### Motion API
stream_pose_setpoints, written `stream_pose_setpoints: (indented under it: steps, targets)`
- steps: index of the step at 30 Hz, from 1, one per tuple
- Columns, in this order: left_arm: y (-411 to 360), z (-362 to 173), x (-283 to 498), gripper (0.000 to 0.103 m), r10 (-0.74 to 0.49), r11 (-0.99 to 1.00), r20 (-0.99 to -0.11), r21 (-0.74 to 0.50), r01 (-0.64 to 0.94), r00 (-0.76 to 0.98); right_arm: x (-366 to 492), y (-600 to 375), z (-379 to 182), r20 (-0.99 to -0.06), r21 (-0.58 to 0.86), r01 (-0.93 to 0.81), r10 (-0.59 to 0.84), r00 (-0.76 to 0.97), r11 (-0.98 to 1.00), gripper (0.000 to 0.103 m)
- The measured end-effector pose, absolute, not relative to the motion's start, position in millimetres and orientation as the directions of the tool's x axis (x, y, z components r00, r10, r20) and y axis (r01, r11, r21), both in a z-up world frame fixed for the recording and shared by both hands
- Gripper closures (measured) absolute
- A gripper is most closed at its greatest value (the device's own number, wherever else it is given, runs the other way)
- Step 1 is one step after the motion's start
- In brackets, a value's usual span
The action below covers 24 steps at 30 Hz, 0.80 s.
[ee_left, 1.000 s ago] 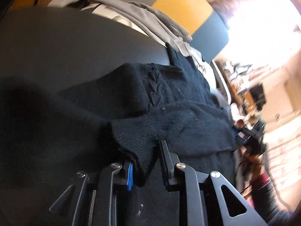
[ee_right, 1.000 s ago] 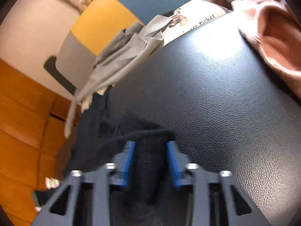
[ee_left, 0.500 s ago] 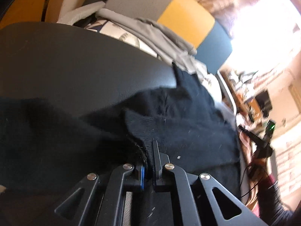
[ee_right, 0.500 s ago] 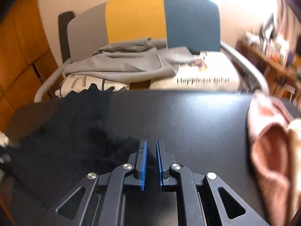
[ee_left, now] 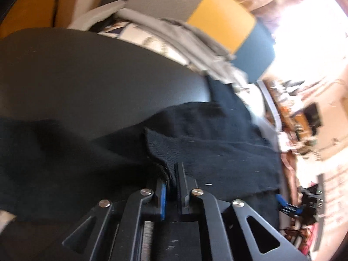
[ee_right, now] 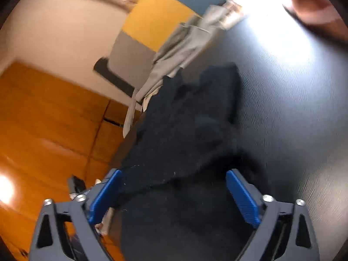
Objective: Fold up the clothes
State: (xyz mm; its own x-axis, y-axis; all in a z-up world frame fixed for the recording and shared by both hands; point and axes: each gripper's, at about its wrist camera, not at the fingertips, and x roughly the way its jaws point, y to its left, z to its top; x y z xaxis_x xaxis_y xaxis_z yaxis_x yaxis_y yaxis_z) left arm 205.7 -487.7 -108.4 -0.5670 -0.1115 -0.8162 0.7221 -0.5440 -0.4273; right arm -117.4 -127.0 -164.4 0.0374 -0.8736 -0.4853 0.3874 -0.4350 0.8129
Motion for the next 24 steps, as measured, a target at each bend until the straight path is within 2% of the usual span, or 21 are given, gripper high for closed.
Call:
stream_pose_setpoints:
  steps: [3,5,7,9,10,13,17,19,21,24]
  targets:
    - [-493.3,-109.8,217.4,0.081,-0.164,-0.496,-0.857,-0.356,0.792,-0.488,-113.8,-132.4,-165.5,-0.491,0.783,0.418,-0.870,-0.040,-0.461,0.000]
    - [-490.1,-99.6,215.3,0.080,-0.233,-0.515,-0.876,-0.257,0.817,-0.423,-111.4,-136.1,-166.2,-0.492,0.762,0.436,-0.866,-0.092,-0.479,0.000]
    - [-481.8,-83.1,205.1,0.079,-0.301,-0.568,-0.872,-0.162,0.807,-0.387,-109.1,-139.7,-166.9,-0.491,0.740,0.453,-0.859,-0.143,-0.498,0.000]
    - [-460.9,-58.6,172.7,0.075,-0.277,-0.705,-0.839,-0.154,0.692,-0.469,-106.7,-143.4,-167.7,-0.487,0.717,0.468,-0.851,-0.194,-0.517,0.000]
    - [-450.1,-46.2,155.7,0.074,-0.256,-0.768,-0.821,-0.148,0.623,-0.511,-105.5,-145.2,-168.0,-0.485,0.705,0.475,-0.847,-0.219,-0.527,0.000]
    - [-413.7,-22.5,82.5,0.070,-0.075,-0.902,-0.791,-0.206,0.379,-0.607,-101.9,-150.7,-169.1,-0.473,0.669,0.493,-0.830,-0.294,-0.556,0.000]
    - [-365.9,-16.8,-29.2,0.066,0.191,-0.956,-0.780,-0.286,0.069,-0.596,-103.1,-157.6,-169.3,-0.475,0.657,0.498,-0.824,-0.309,-0.566,0.000]
    - [-345.6,-21.8,-81.8,0.065,0.265,-0.957,-0.795,-0.287,-0.045,-0.546,-103.7,-156.6,-169.5,-0.447,0.675,0.499,-0.839,-0.309,-0.543,0.000]
    - [-329.6,-29.1,-122.1,0.065,0.283,-0.959,-0.814,-0.255,-0.127,-0.507,-104.9,-148.4,-170.3,-0.433,0.684,0.501,-0.848,-0.305,-0.530,0.000]
    - [-319.8,-47.5,-166.7,0.064,0.355,-0.931,-0.838,-0.278,-0.236,-0.413,-105.2,-140.0,-170.4,-0.411,0.698,0.502,-0.860,-0.302,-0.510,0.000]
